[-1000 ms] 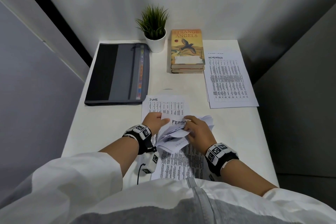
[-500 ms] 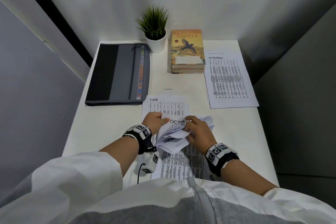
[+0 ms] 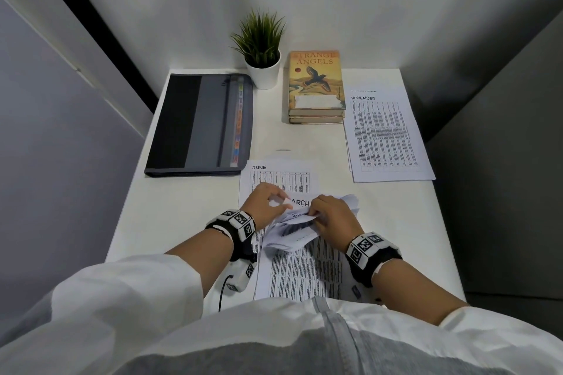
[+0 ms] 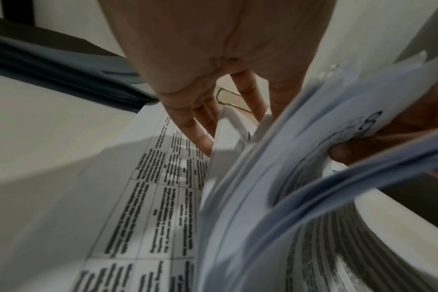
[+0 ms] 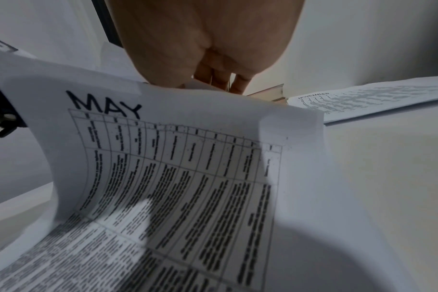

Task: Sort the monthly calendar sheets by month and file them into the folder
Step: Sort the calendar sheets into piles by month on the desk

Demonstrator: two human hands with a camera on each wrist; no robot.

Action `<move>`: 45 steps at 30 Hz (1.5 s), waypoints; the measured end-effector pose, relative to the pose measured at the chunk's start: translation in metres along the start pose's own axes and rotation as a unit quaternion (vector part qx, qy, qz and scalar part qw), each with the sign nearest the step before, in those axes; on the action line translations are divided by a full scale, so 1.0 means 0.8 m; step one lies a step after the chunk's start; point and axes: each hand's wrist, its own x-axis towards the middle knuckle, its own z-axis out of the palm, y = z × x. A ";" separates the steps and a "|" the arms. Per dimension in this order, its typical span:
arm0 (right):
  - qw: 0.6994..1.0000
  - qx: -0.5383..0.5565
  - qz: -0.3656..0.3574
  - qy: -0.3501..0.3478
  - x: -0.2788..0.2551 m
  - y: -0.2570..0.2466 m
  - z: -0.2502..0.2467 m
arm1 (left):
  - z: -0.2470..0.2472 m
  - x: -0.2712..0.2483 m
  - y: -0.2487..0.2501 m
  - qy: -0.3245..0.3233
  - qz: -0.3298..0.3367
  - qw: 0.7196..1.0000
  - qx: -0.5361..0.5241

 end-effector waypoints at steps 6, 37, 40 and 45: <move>0.998 -0.017 -0.006 -0.062 0.017 -0.002 -0.019 | 0.000 0.001 0.005 0.028 -0.036 0.999 0.003; 0.994 0.084 0.055 -0.052 0.052 -0.079 -0.146 | -0.090 -0.035 0.133 -0.022 0.068 0.990 -0.118; 0.994 0.088 0.049 -0.031 0.060 -0.091 -0.166 | -0.103 -0.032 0.145 -0.002 0.088 0.988 -0.129; 0.992 0.100 0.059 0.047 0.074 -0.106 -0.203 | -0.116 -0.029 0.158 0.064 0.137 0.970 -0.190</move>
